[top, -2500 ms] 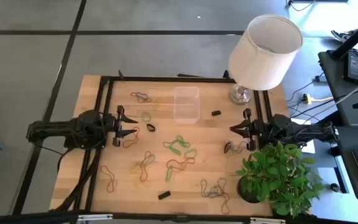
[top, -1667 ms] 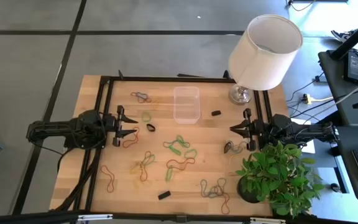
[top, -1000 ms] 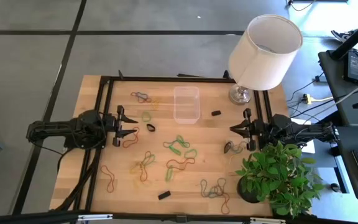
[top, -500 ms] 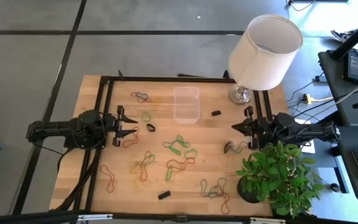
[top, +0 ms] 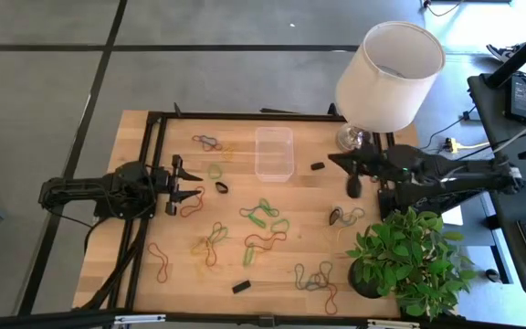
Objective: Pick and place rubber bands into bin
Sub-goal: Put the black rubber band into the transparent bin, then put the blue rubber band into the transparent bin
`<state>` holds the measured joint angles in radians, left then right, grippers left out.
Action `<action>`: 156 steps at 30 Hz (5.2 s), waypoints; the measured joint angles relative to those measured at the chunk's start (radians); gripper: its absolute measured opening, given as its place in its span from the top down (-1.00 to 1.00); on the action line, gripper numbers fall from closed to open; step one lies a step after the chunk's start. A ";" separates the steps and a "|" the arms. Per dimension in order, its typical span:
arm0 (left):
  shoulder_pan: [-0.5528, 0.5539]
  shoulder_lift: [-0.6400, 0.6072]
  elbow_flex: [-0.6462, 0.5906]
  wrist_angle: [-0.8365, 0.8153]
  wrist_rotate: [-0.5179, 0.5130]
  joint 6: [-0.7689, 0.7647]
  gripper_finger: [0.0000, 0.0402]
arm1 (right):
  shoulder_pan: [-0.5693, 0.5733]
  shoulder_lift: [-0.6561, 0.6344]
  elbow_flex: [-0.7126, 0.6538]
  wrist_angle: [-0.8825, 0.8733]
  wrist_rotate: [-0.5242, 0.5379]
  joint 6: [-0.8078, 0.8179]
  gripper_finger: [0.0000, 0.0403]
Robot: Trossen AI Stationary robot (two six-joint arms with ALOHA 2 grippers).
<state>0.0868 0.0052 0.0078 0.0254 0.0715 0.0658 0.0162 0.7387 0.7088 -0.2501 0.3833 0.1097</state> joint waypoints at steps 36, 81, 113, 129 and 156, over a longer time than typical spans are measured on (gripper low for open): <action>0.000 0.000 0.000 0.000 0.000 0.000 0.16 | 0.162 0.662 0.007 -0.561 -0.405 1.350 0.40; 0.000 0.000 0.000 0.000 0.000 0.000 0.16 | -0.010 0.811 0.650 -0.567 -0.137 0.753 1.00; 0.000 0.000 0.000 0.000 0.000 0.000 0.16 | -0.352 1.360 0.997 -0.660 -0.310 0.363 0.72; 0.000 0.000 0.000 0.000 0.000 0.000 0.16 | -0.233 1.183 0.998 -0.706 -0.249 0.545 0.57; 0.000 -0.001 0.000 0.032 0.000 -0.226 0.16 | 0.357 0.696 0.270 -0.319 -0.157 0.864 0.94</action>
<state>0.0867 0.0044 0.0082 0.0577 0.0719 -0.1604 0.3727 1.4351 0.9784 -0.5690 0.2267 0.9737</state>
